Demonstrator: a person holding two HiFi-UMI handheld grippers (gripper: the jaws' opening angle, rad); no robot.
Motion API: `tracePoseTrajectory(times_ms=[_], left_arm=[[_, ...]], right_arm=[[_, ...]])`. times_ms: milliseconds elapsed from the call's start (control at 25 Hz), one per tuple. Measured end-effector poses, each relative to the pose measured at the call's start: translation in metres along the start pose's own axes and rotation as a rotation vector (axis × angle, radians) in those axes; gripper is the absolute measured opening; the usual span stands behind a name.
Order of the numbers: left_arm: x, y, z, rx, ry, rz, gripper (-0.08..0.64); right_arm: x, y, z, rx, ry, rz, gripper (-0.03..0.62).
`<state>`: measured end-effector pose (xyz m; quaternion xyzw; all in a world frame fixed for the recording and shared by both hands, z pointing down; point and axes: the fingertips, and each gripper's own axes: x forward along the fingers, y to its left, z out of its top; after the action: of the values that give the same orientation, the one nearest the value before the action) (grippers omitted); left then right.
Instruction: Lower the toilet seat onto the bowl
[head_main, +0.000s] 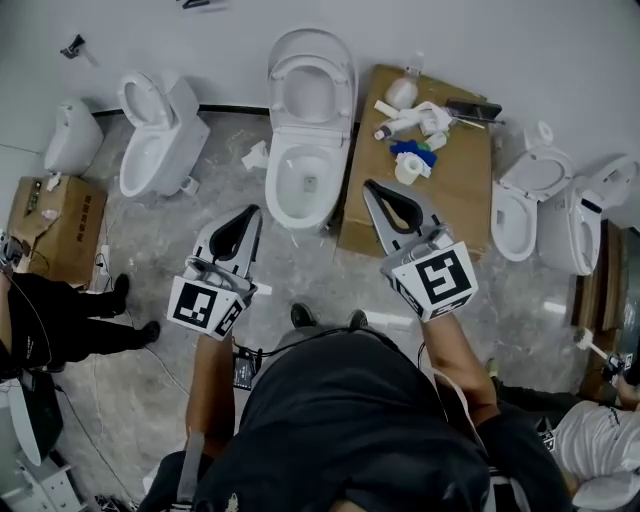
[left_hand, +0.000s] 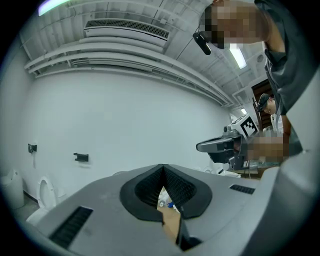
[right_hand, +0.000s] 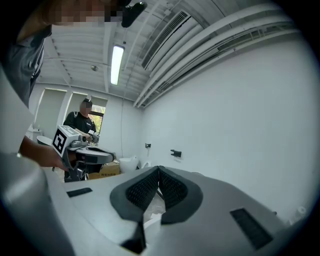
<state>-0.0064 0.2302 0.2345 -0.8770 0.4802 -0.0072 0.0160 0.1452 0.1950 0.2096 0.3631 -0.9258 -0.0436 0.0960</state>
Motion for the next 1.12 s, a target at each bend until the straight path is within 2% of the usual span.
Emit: tracePoseTrajectory(times_ms=[320, 520, 720, 1120], left_arm=[[0.004, 0.051, -0.002, -0.005, -0.047, -0.080, 0.003], [0.015, 0.070, -0.010, -0.033, -0.047, -0.093, 0.003], [0.041, 0.081, -0.019, -0.046, -0.032, -0.078, 0.003], [0.103, 0.095, -0.019, -0.046, 0.019, 0.000, 0.003]], right_arm=[[0.044, 0.009, 0.011, -0.034, 0.032, -0.081, 0.008], [0.060, 0.002, 0.007, -0.039, 0.063, -0.100, 0.008], [0.078, -0.020, -0.001, -0.027, 0.070, -0.084, 0.008], [0.120, -0.085, -0.010, 0.015, 0.030, 0.008, 0.008]])
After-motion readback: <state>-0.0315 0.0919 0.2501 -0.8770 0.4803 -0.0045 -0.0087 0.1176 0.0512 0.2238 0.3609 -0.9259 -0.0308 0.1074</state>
